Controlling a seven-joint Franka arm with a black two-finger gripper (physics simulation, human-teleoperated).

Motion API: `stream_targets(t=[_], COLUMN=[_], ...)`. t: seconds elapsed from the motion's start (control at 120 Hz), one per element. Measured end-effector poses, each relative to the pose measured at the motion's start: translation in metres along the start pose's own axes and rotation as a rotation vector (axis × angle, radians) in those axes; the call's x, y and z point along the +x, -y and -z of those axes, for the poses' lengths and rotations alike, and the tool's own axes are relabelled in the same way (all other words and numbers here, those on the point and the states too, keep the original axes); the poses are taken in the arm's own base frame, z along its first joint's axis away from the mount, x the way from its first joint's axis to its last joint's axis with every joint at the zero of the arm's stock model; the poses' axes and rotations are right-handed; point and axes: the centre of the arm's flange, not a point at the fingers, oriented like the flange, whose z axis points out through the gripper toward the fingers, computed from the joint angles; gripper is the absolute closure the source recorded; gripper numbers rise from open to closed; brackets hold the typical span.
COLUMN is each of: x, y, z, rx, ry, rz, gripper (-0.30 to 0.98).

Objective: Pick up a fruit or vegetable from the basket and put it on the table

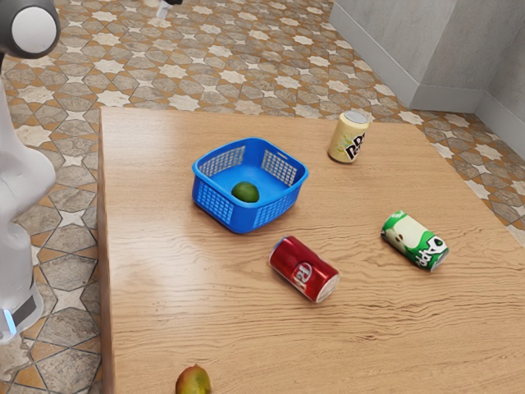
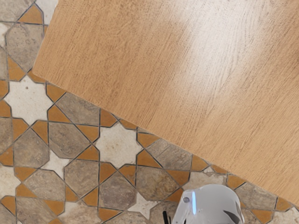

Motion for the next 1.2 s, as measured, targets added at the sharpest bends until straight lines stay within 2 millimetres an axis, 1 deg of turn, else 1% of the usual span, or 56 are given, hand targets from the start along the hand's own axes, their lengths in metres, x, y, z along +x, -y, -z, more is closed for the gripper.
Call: stream_targets(t=[0.108,0.258,0.267,0.283,0.3,0.325,0.342,0.358,0.392,0.425,0.45,0.475,0.492,0.508,0.517,0.533,0.558,0.575,0.633,0.667,0.717,0.733,0.758,0.792,0.825,0.842,0.875,0.908,0.975,1.025,1.117,1.2], x=[0.014,0.022,0.021,0.011,0.001,-0.011,-0.015,-0.014,-0.007,-0.003,-0.002,-0.002,-0.007,-0.015,-0.018,-0.023,-0.025,-0.024,-0.028,-0.035,-0.064,-0.075,-0.092,-0.097,-0.089,-0.085,-0.076,-0.065,-0.041,-0.021,0.014,0.041], y=[0.006,0.011,0.011,0.009,-0.001,-0.025,-0.049,-0.077,-0.133,-0.177,-0.203,-0.226,-0.235,-0.235,-0.232,-0.220,-0.198,-0.190,-0.176,-0.179,-0.202,-0.207,-0.208,-0.202,-0.198,-0.198,-0.200,-0.201,-0.210,-0.214,-0.214,-0.218], z=[0.010,0.020,0.023,0.038,0.055,0.075,0.083,0.086,0.085,0.080,0.075,0.064,0.056,0.051,0.049,0.047,0.044,0.042,0.041,0.044,0.049,0.047,0.034,0.009,-0.021,-0.033,-0.053,-0.068,-0.090,-0.103,-0.121,-0.148], rx=[0.039,0.066,0.067,0.077,0.090,0.108,0.120,0.133,0.150,0.156,0.152,0.124,0.103,0.087,0.080,0.069,0.058,0.053,0.047,0.056,0.062,0.054,0.024,-0.016,-0.049,-0.060,-0.074,-0.084,-0.091,-0.096,-0.095,-0.099], ry=[-0.118,-0.212,-0.223,-0.265,-0.309,-0.362,-0.382,-0.386,-0.378,-0.366,-0.355,-0.329,-0.315,-0.308,-0.306,-0.306,-0.302,-0.298,-0.299,-0.306,-0.337,-0.344,-0.347,-0.332,-0.308,-0.301,-0.294,-0.295,-0.302,-0.311,-0.327,-0.317], rz=[-0.038,-0.090,-0.090,-0.090,-0.104,-0.150,-0.196,-0.251,-0.353,-0.435,-0.492,-0.571,-0.616,-0.638,-0.638,-0.617,-0.566,-0.544,-0.520,-0.534,-0.642,-0.692,-0.777,-0.849,-0.889,-0.901,-0.914,-0.915,-0.923,-0.919,-0.893,-0.881], gripper=[0.01,0.01,0.01,0.01,0.01,0.01,0.01,0.01,0.02,0.02,0.02,0.02,0.02,0.02,0.02,0.02,0.02,0.02,0.02,0.02,0.02,0.02,0.02,0.02,0.02,0.02,0.02,0.02,0.02,0.02,0.02,0.02])
